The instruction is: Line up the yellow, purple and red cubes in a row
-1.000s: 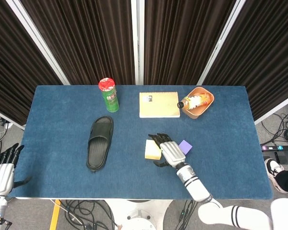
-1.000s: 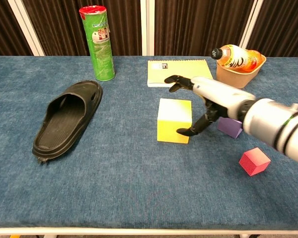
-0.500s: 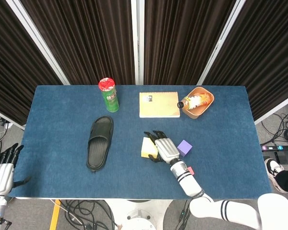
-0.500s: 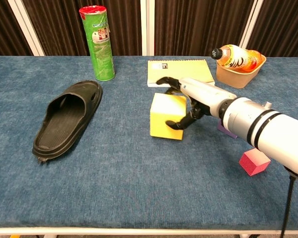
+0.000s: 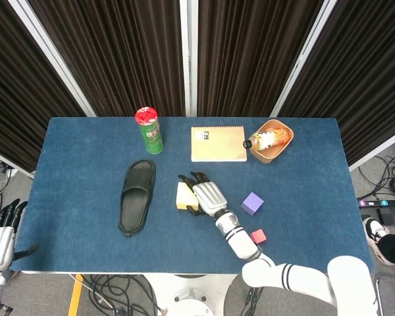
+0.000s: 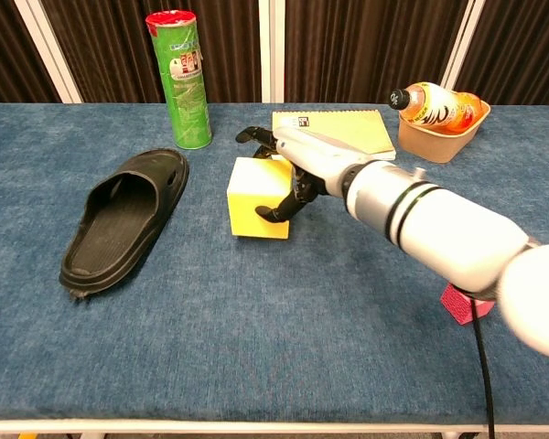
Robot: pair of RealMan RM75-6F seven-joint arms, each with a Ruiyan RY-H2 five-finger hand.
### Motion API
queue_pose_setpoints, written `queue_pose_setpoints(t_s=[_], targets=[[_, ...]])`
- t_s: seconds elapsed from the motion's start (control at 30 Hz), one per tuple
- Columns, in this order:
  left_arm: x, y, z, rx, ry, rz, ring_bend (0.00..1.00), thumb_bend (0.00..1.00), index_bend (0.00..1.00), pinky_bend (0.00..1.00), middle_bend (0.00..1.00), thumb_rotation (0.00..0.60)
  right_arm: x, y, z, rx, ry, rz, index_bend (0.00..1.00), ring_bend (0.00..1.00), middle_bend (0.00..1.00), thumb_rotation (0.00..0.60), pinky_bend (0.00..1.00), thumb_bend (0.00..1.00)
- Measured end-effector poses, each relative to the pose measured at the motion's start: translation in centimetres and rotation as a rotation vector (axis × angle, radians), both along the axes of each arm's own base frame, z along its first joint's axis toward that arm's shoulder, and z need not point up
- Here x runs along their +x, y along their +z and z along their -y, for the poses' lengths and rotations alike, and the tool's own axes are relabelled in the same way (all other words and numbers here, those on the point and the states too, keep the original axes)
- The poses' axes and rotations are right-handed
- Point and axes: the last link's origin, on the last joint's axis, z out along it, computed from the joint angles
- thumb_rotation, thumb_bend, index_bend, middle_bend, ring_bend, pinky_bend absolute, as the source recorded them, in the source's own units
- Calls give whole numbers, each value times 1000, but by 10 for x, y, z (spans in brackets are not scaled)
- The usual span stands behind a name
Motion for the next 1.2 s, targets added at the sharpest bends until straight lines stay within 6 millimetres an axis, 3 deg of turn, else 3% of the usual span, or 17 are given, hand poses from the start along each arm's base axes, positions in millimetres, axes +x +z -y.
queue_pose_setpoints(t_s=[0.1,0.27,0.5,0.7,0.93,1.03,1.2], targets=[[-1,0,1,0,4,-2,107,59,135,157,156,600,4,-9,6,-7,-2,-17,76,2,254,600,0,318],[-1,0,2,1,7,-3,107,59,135,157,156,600,4,-15,6,13,4,-44,0,0,55,600,0,232],[1,1,0,8,-6,-4,107,59,135,157,156,600,-6,10,3,-10,9,-31,0,0,0,600,0,169],[2,2,1,9,-10,-4,107,59,135,157,156,600,-47,67,7,-87,26,-104,0,0,45,600,0,168],[7,1,-1,10,-24,-4,107,59,135,157,156,600,-115,142,-4,-123,52,-334,77,0,51,600,0,168],[9,1,-2,10,-29,-6,107,59,135,157,156,600,-141,153,-17,-79,54,-427,83,0,50,600,0,167],[10,3,0,16,-23,-10,107,59,135,157,156,600,-162,153,-22,-39,63,-491,83,0,50,600,0,159]])
